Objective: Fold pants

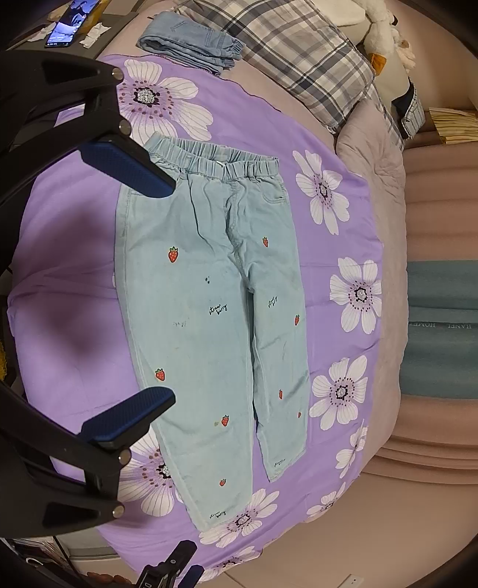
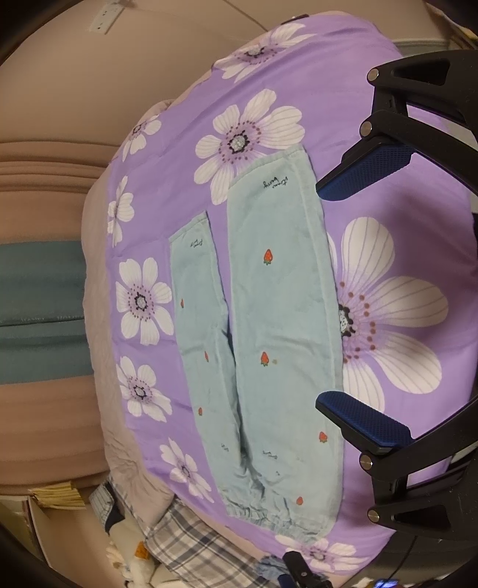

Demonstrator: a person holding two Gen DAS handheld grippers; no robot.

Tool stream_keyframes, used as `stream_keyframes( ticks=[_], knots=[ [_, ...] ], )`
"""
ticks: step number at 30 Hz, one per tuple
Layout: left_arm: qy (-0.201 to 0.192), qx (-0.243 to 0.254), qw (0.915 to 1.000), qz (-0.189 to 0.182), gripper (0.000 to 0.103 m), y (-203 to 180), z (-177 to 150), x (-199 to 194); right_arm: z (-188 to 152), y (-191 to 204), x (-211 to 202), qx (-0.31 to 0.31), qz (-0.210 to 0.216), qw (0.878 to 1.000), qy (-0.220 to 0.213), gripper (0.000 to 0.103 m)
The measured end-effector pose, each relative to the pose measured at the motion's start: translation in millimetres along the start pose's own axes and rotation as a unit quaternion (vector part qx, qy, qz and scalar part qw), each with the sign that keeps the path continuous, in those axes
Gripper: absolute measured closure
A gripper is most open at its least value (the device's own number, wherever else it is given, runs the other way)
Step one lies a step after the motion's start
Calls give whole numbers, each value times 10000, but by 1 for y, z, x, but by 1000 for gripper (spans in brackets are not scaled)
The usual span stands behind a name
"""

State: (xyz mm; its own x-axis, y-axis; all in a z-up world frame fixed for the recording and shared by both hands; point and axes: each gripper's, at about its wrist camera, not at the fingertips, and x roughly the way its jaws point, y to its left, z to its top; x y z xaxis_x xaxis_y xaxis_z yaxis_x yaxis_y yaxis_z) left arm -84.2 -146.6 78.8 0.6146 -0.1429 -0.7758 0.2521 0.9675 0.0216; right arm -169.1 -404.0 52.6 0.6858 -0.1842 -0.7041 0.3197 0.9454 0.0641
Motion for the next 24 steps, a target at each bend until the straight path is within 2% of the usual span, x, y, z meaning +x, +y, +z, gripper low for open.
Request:
stream_keyframes(
  ticks=[18, 21, 24],
  knots=[
    [26, -62, 10000, -49, 0, 15, -4, 4, 2, 1, 0, -28, -11, 10000, 16, 0],
    [89, -327, 9992, -230, 0, 25, -6, 10, 3, 3, 2, -74, -29, 10000, 25, 0],
    [235, -834, 9957, -327, 0, 46, -10, 24, 2, 11, 5, -239, -46, 9997, -44, 0]
  ],
)
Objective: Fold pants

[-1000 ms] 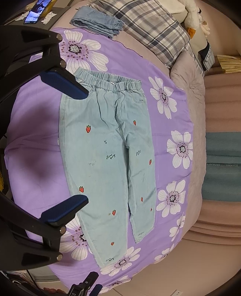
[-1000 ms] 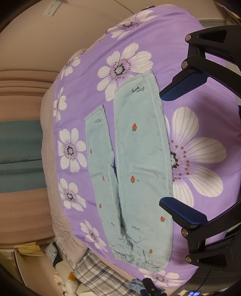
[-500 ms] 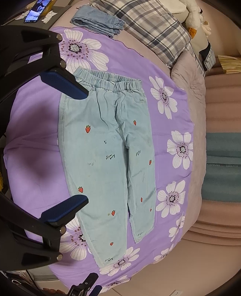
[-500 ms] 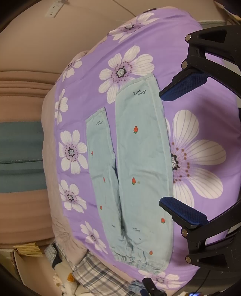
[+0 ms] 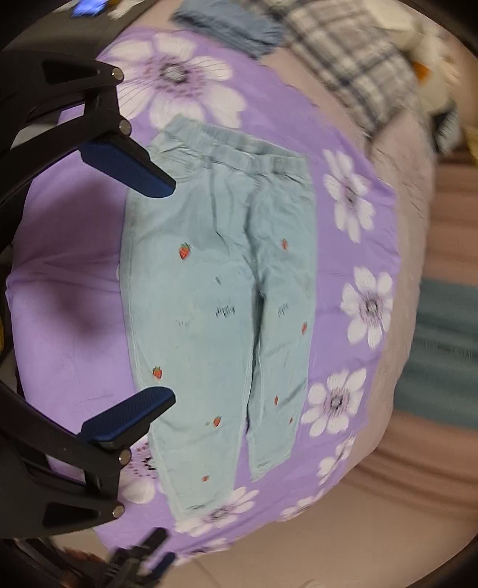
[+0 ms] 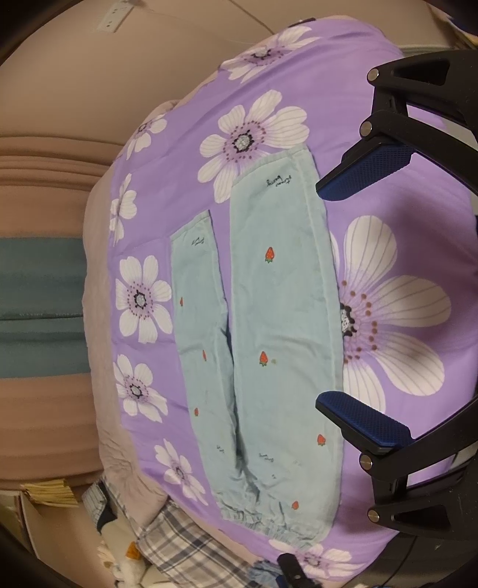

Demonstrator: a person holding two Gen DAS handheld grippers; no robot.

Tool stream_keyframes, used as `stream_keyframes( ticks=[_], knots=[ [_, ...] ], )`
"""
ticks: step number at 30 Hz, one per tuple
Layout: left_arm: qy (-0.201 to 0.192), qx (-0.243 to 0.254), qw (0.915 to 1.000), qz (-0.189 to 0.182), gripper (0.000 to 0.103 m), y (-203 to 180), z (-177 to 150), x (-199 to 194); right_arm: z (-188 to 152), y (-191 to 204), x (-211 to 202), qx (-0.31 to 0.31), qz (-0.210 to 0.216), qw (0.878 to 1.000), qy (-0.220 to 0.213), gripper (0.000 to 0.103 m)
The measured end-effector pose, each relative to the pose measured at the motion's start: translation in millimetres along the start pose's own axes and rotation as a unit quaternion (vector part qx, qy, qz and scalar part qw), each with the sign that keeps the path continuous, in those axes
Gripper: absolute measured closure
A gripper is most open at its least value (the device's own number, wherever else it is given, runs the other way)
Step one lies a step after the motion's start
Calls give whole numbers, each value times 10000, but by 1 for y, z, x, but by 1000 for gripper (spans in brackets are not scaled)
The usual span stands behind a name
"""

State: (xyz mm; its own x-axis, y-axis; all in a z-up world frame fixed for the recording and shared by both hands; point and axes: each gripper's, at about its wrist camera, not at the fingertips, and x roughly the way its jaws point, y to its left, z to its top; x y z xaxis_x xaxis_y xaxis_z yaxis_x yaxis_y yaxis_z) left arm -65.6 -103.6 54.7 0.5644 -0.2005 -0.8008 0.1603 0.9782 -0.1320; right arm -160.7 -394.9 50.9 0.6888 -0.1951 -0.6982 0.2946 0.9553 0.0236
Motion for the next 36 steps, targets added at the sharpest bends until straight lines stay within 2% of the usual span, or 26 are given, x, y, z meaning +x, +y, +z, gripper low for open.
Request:
stream_keyframes(
  ticks=[4, 9, 12, 14, 17, 18, 21, 23, 24, 25, 26, 27, 28, 29, 31, 32, 36],
  knots=[
    [234, -805, 9961, 279, 0, 46, -9, 23, -9, 28, 13, -417, 333, 9986, -28, 0],
    [605, -1889, 9800, 155, 0, 104, -35, 46, -28, 88, 42, -1177, 1013, 9879, 56, 0],
    [783, -2329, 9693, -61, 1, 124, -47, 56, -36, 125, 53, -1764, 1493, 9729, 16, 1],
    [759, -2560, 9636, -161, 1, 132, -52, 60, -41, 149, 60, -2169, 1724, 9608, -7, 6],
    [737, -2824, 9564, -105, 2, 143, -57, 72, -51, 183, 72, -2762, 1895, 9422, -40, 15],
    [718, -2861, 9555, -67, 2, 143, -57, 76, -57, 193, 76, -2962, 1907, 9359, -42, 16],
    [475, -2675, 9623, 167, 2, 136, -44, 79, -70, 215, 86, -3502, 1935, 9163, -160, 22],
    [363, -2725, 9612, 226, 5, 136, -34, 85, -75, 226, 94, -3765, 1842, 9073, -333, 27],
    [327, -2763, 9601, 280, 9, 138, -29, 88, -74, 230, 94, -3788, 1841, 9060, -421, 27],
    [308, -2751, 9602, 359, 20, 138, -23, 91, -71, 233, 96, -3768, 1855, 9062, -484, 29],
    [308, -2707, 9612, 434, 28, 139, -19, 93, -67, 235, 97, -3704, 1859, 9088, -489, 37],
    [326, -2649, 9624, 508, 49, 139, -13, 96, -64, 238, 99, -3641, 1875, 9110, -485, 44],
    [332, -2647, 9626, 470, 67, 142, -8, 98, -62, 239, 99, -3558, 1931, 9132, -458, 60],
    [358, -2710, 9612, 365, 69, 145, -6, 100, -60, 241, 101, -3497, 2000, 9144, -393, 75],
    [343, -2868, 9572, 183, 78, 154, -5, 97, -61, 250, 104, -3561, 1992, 9122, -379, 86],
    [308, -2880, 9570, 134, 78, 157, -8, 93, -63, 253, 100, -3637, 1949, 9099, -427, 91],
    [268, -2873, 9575, -57, 77, 181, -34, 85, -70, 258, 83, -3923, 1841, 8997, -526, 93]
  ],
)
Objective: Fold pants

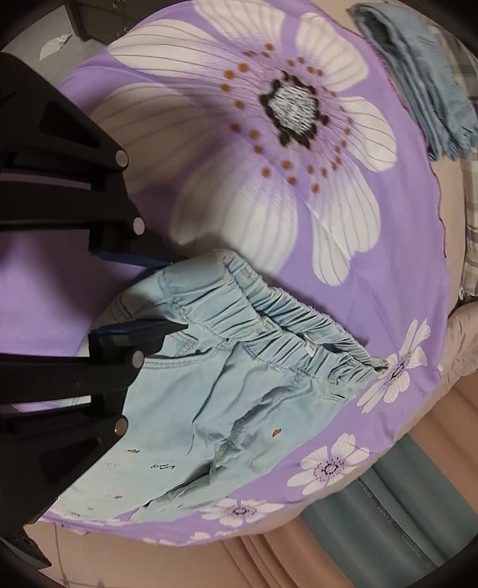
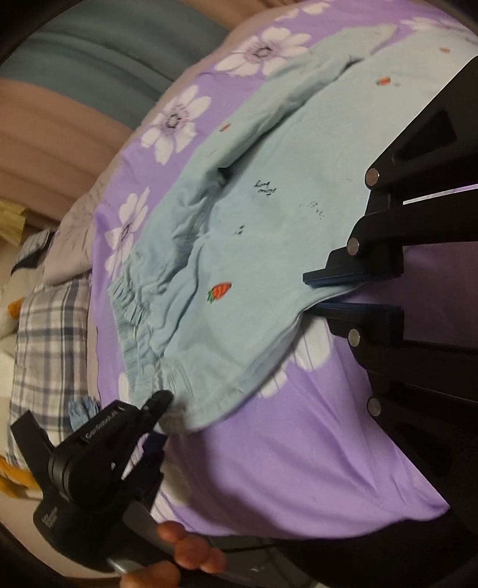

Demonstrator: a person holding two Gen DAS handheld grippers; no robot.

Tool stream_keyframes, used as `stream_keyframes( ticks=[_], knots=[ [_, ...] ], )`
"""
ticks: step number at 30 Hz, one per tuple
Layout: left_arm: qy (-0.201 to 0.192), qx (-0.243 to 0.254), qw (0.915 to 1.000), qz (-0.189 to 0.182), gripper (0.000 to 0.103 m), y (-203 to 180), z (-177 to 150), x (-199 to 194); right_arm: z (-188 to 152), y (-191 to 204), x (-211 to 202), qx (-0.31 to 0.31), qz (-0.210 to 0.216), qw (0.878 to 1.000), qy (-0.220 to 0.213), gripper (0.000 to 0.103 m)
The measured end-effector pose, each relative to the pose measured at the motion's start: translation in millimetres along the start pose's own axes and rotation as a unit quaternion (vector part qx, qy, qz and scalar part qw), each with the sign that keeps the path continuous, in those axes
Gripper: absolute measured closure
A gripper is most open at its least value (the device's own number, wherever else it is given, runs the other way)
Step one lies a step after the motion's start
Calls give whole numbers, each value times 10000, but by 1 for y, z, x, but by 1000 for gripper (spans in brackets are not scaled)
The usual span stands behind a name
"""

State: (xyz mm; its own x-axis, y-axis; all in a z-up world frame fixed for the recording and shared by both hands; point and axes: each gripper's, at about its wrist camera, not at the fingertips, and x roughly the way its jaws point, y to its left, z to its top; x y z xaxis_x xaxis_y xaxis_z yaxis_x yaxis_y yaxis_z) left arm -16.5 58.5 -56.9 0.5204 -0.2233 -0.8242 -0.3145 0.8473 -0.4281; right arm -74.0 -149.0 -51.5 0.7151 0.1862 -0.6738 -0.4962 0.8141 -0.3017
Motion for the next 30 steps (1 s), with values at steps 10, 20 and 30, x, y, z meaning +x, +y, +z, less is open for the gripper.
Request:
stream_keyframes(
  ticks=[10, 20, 30],
  knots=[
    [-189, 665, 9964, 481, 59, -3, -8, -38, 0, -5, -18, 388, 504, 9979, 103, 92],
    [-106, 1876, 9822, 24, 40, -55, -25, -12, -18, -62, 14, 1833, 401, 9790, 793, 90],
    [285, 2052, 9777, -333, 26, -27, -29, 0, -34, -67, -10, 1559, 1102, 9796, 622, 70]
  ],
)
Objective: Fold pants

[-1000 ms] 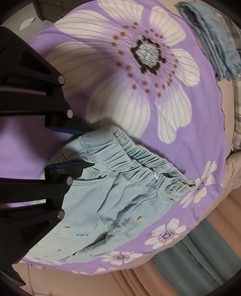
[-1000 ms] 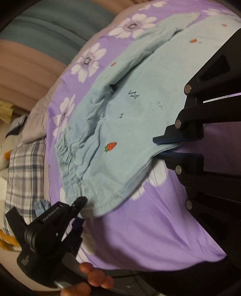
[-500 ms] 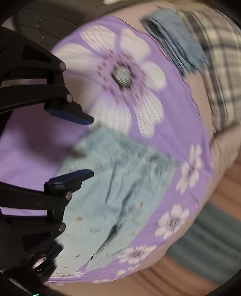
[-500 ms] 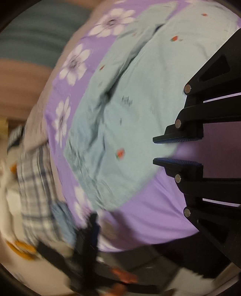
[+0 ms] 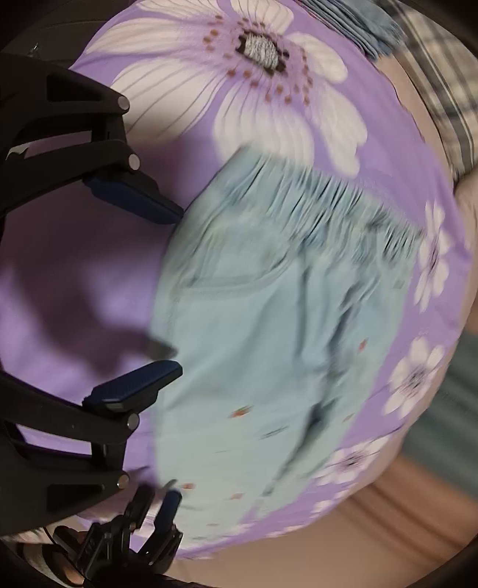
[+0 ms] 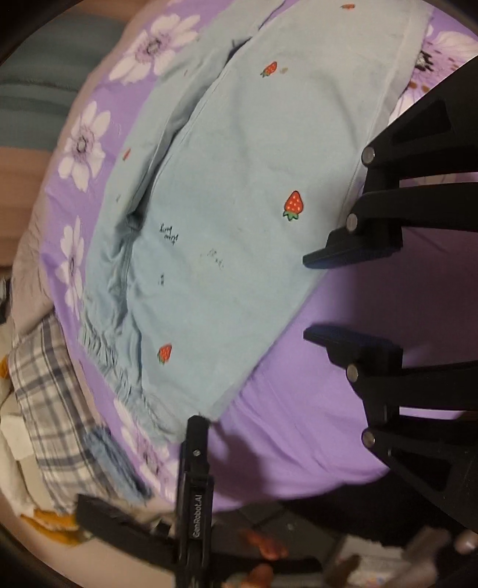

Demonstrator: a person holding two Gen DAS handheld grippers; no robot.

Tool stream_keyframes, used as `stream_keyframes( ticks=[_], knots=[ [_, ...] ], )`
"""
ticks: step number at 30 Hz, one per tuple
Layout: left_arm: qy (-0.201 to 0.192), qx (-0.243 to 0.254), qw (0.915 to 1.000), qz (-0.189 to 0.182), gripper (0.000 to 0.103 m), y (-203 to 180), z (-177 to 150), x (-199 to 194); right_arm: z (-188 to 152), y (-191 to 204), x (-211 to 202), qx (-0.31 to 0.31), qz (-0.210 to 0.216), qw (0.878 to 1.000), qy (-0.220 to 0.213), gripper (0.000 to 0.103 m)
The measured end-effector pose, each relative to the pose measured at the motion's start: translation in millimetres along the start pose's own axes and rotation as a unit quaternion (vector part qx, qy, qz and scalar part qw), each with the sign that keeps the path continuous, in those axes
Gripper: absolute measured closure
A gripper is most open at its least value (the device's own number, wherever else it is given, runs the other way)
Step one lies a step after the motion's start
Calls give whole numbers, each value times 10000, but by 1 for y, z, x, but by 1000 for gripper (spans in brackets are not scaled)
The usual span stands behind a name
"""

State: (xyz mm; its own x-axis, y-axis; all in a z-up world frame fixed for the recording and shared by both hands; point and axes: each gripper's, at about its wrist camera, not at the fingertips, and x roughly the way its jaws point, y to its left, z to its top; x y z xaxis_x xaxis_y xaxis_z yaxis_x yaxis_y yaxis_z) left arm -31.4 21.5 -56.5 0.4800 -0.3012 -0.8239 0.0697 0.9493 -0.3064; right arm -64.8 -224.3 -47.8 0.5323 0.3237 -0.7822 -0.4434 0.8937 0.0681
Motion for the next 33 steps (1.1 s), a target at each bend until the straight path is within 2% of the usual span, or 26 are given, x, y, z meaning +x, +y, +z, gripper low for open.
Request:
stream_keyframes(
  ticks=[2, 4, 7, 10, 13, 16, 23, 27, 29, 32, 33],
  knots=[
    [-280, -250, 9993, -73, 26, 10, 19, -6, 14, -14, -10, -1, 74, 9995, -303, 54],
    [-523, -455, 9975, -156, 25, 18, 42, -8, 37, -35, -11, 138, 43, 9985, -528, 48],
    [-669, -591, 9960, -103, 25, 19, 80, -1, 75, -63, -2, 178, -323, 9965, -744, 48],
    [-757, -498, 9957, 201, 25, 24, 114, 10, 108, -91, 15, 103, -522, 9954, -794, 48],
    [-757, -511, 9955, 236, 25, 30, 147, 27, 142, -121, 39, 26, -639, 9954, -713, 48],
    [-709, -568, 9956, 211, 25, 37, 172, 42, 161, -145, 58, -156, -656, 9961, -563, 48],
    [-483, -564, 9972, 89, 25, 45, 197, 71, 208, -183, 113, -761, -712, 9945, 98, 48],
    [-232, -486, 9985, -139, 27, 51, 204, 89, 217, -195, 145, -1082, -722, 9895, 635, 48],
    [-184, -349, 9991, -131, 32, 51, 206, 94, 219, -201, 154, -1073, -538, 9895, 809, 48],
    [-113, -123, 9994, -295, 48, 49, 208, 98, 218, -203, 157, -1040, -338, 9895, 944, 50],
    [-79, -123, 9990, -424, 61, 50, 209, 99, 219, -203, 157, -1025, -291, 9895, 973, 53]
  ],
)
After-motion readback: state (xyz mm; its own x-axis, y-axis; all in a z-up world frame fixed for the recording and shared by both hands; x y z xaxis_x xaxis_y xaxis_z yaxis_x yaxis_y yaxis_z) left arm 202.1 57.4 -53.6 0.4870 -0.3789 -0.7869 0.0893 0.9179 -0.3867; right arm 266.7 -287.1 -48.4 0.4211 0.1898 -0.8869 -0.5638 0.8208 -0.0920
